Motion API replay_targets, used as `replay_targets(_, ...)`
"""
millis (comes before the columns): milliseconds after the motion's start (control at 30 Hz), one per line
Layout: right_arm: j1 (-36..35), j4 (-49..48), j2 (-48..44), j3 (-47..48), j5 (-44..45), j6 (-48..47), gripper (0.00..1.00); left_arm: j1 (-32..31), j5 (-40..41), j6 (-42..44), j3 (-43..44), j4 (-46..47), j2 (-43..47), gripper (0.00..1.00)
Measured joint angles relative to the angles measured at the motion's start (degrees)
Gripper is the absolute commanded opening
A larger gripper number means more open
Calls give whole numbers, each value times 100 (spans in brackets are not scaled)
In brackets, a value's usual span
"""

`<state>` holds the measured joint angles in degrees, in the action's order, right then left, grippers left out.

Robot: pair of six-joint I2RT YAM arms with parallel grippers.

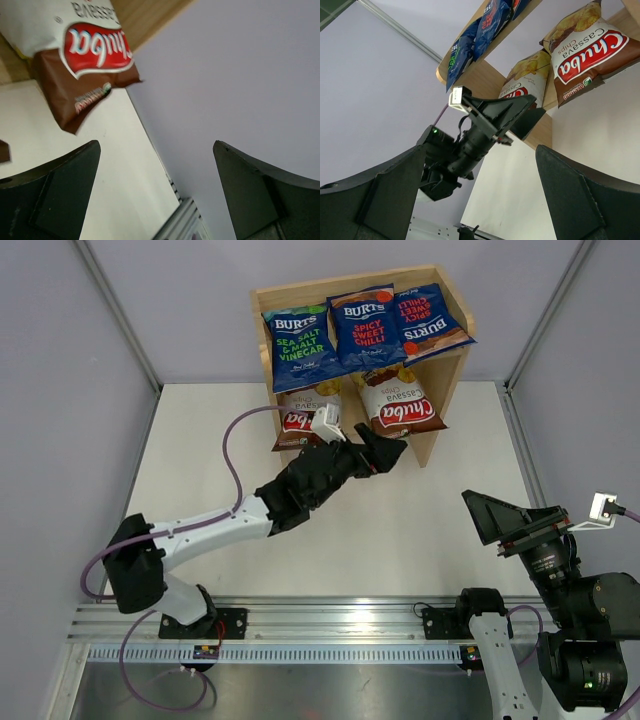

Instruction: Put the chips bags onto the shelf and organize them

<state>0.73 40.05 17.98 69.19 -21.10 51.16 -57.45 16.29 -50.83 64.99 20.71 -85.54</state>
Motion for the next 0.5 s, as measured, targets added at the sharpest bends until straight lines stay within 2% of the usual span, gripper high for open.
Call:
replay_targets(267,0,11,103,85,153,-789,100,-1110,531,704,-426,-678,1379,99)
replay_targets(500,0,302,553,81,210,-1974,99,-2151,2212,1309,-1036,-2608,2791,99)
